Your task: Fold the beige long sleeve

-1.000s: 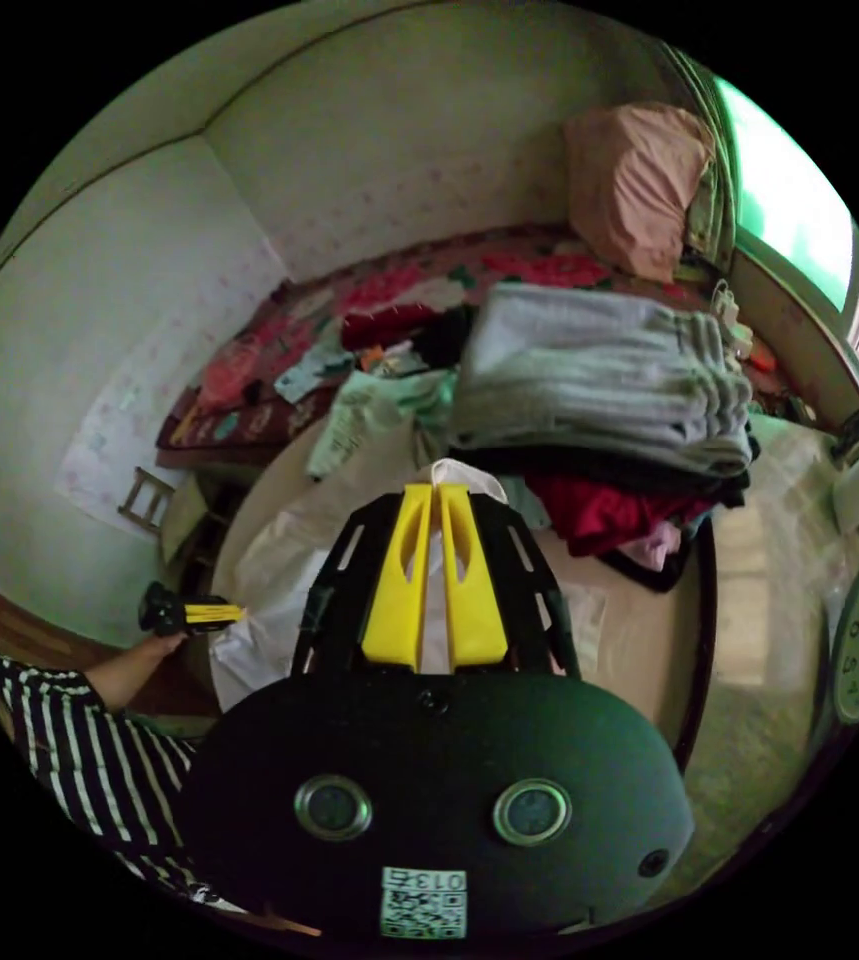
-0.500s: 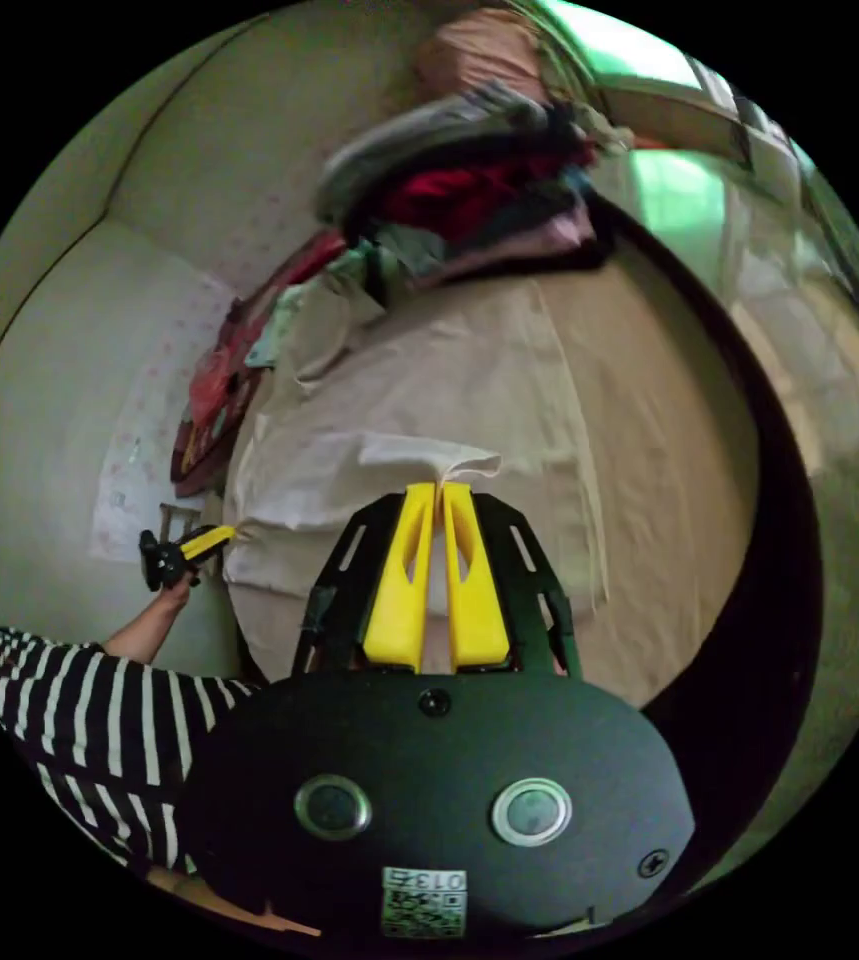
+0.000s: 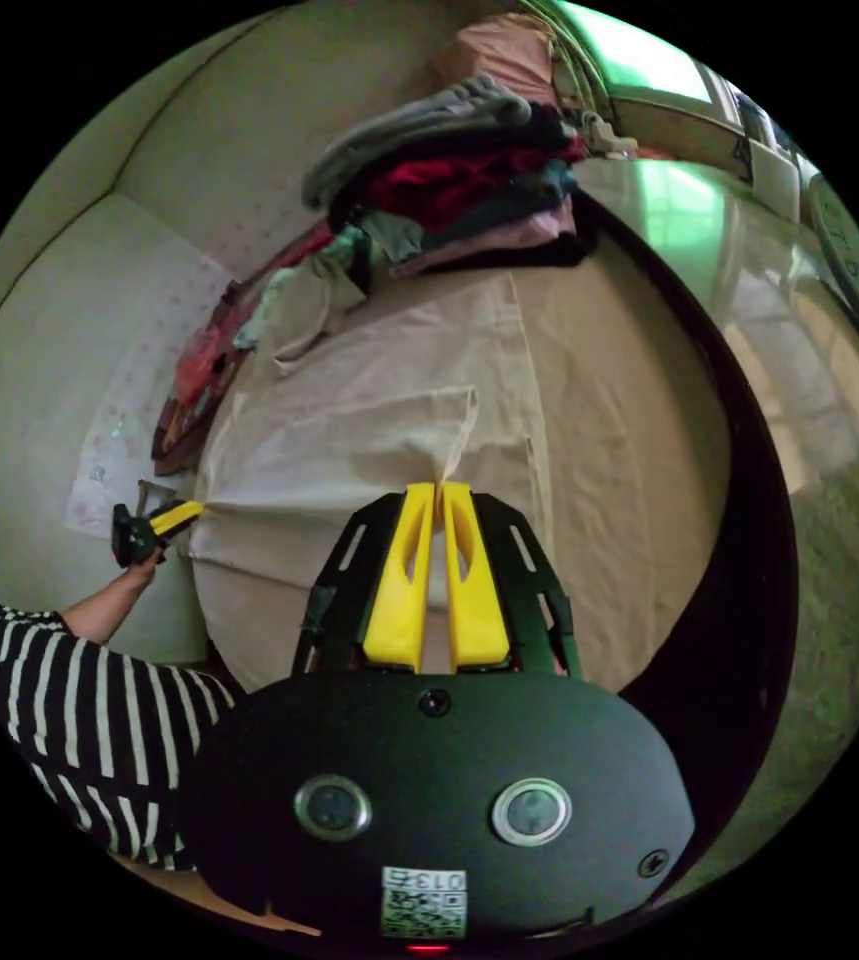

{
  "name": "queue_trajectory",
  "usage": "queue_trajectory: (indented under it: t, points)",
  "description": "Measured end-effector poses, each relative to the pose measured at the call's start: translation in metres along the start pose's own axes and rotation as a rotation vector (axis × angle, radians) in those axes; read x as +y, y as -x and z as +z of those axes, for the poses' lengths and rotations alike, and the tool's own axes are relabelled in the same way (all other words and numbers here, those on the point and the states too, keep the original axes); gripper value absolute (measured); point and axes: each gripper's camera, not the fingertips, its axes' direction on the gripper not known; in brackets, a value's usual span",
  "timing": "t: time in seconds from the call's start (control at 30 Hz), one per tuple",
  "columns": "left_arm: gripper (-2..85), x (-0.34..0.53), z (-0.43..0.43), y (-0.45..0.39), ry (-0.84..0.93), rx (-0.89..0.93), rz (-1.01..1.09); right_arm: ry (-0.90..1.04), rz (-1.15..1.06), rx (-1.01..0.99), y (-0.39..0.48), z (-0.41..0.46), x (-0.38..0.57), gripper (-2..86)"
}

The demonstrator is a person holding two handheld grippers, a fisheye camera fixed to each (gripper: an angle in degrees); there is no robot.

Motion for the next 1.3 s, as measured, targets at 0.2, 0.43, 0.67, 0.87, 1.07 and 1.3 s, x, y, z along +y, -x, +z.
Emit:
queue_trajectory:
  t: [0.2, 0.43, 0.67, 0.87, 1.07, 1.3]
  points:
    - [-0.1, 0.012, 0.0, 0.012, 0.038, -0.019, -0.089, 0.184, 0.055, 0.158, 0.001, 0.039, 0.005, 4.1]
    - [-0.2, -0.007, -0.026, 0.029, -0.102, 0.041, -0.176, -0.019, -0.089, 0.442, 0.088, 0.017, -0.002, 4.5]
    - [-0.2, -0.059, 0.004, 0.002, -0.038, 0.054, -0.015, 0.168, -0.282, 0.595, 0.152, 0.123, -0.023, 1.6]
    - [-0.3, -0.052, 0.005, 0.025, -0.021, 0.005, -0.033, 0.165, -0.259, 0.56, 0.162, 0.117, -0.04, 0.2]
    - [-0.2, -0.036, 0.008, 0.143, -0.086, 0.128, -0.37, 0.063, -0.246, 0.531, 0.169, 0.093, -0.072, 0.1]
    - [1.0, -0.104, 0.041, 0.261, -0.115, 0.286, -0.377, 0.099, -0.218, 0.525, 0.172, 0.109, -0.136, 0.4]
